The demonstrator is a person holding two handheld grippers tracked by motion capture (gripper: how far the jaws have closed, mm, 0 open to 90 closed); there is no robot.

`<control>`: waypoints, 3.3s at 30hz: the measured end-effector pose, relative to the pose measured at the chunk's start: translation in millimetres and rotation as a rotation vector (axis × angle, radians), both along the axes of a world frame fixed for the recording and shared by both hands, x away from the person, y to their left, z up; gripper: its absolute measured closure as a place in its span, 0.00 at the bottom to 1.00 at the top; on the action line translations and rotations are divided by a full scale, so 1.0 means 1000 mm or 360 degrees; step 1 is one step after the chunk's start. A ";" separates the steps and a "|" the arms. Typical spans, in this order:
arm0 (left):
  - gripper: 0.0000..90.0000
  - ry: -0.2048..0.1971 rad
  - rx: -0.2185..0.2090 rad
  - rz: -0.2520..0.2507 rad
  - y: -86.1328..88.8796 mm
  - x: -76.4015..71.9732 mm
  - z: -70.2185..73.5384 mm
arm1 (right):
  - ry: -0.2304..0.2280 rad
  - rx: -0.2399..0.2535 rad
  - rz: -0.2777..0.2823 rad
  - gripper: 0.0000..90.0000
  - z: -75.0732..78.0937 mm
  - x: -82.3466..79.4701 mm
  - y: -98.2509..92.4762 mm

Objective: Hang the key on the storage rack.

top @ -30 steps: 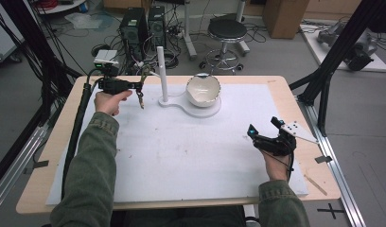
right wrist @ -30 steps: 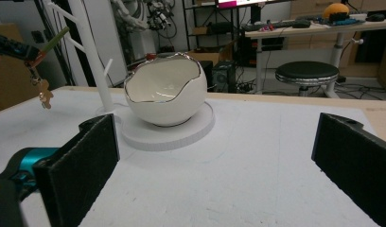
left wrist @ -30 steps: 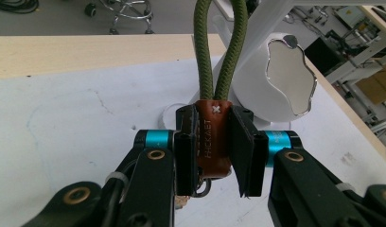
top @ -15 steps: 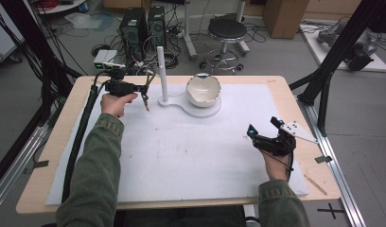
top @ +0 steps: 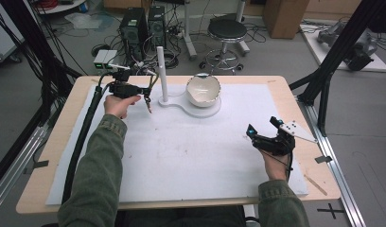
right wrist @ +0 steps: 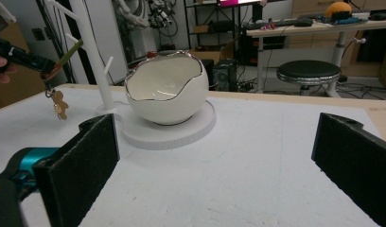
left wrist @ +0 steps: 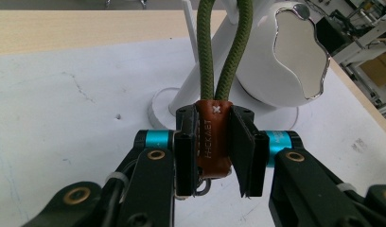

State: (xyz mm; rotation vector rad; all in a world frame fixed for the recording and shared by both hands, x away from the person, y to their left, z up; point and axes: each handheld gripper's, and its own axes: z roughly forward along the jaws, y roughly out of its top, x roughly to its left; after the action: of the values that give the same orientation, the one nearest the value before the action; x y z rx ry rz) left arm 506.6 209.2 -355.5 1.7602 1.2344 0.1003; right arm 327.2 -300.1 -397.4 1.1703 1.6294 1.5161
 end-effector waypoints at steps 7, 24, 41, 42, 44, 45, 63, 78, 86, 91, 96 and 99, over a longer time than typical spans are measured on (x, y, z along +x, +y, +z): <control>0.74 -0.0013 0.0018 -0.0025 -0.002 0.000 -0.003 | 0.0003 0.0001 -0.0001 0.01 0.000 0.000 0.000; 0.02 0.0021 0.0178 -0.0061 -0.004 -0.015 0.005 | 0.0003 -0.0002 0.0000 0.01 -0.001 0.002 0.001; 0.02 -0.0160 0.0257 -0.0061 0.002 -0.044 0.026 | 0.0002 0.0000 -0.0004 0.01 0.001 0.000 0.004; 0.02 -0.0166 0.0260 -0.0062 0.001 -0.046 0.027 | 0.0003 0.0002 -0.0004 0.01 0.001 0.000 0.004; 0.02 -0.0181 0.0277 -0.0079 -0.001 -0.049 0.029 | -0.0005 -0.0001 -0.0006 0.01 0.001 -0.001 0.003; 0.02 -0.0186 0.0295 -0.0088 -0.002 -0.051 0.030 | 0.0000 0.0002 -0.0008 0.01 0.001 -0.001 0.003; 0.02 -0.0317 0.0449 -0.0037 0.008 -0.086 0.040 | -0.0013 0.0007 -0.0017 0.01 0.002 -0.002 0.001; 0.02 -0.0429 0.0434 0.0068 0.034 -0.117 0.025 | -0.0014 0.0002 -0.0017 0.01 0.001 -0.002 0.001; 0.02 -0.0537 0.0396 0.0135 0.048 -0.130 0.020 | -0.0019 0.0004 -0.0020 0.01 0.001 -0.003 0.000; 0.02 -0.0574 0.0377 0.0142 0.056 -0.137 0.014 | -0.0016 0.0006 -0.0023 0.01 0.001 -0.003 0.000; 0.02 -0.0599 0.0344 0.0178 0.066 -0.144 0.008 | -0.0018 0.0005 -0.0024 0.01 0.001 -0.003 0.000; 0.02 -0.0584 0.0327 0.0202 0.073 -0.147 0.004 | -0.0018 0.0005 -0.0024 0.01 0.001 -0.003 0.000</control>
State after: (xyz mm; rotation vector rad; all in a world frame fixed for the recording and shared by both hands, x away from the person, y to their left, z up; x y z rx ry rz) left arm 359.2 281.9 -351.9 1.7368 1.0919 0.6157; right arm 324.1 -300.1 -396.5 1.1713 1.6080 1.5141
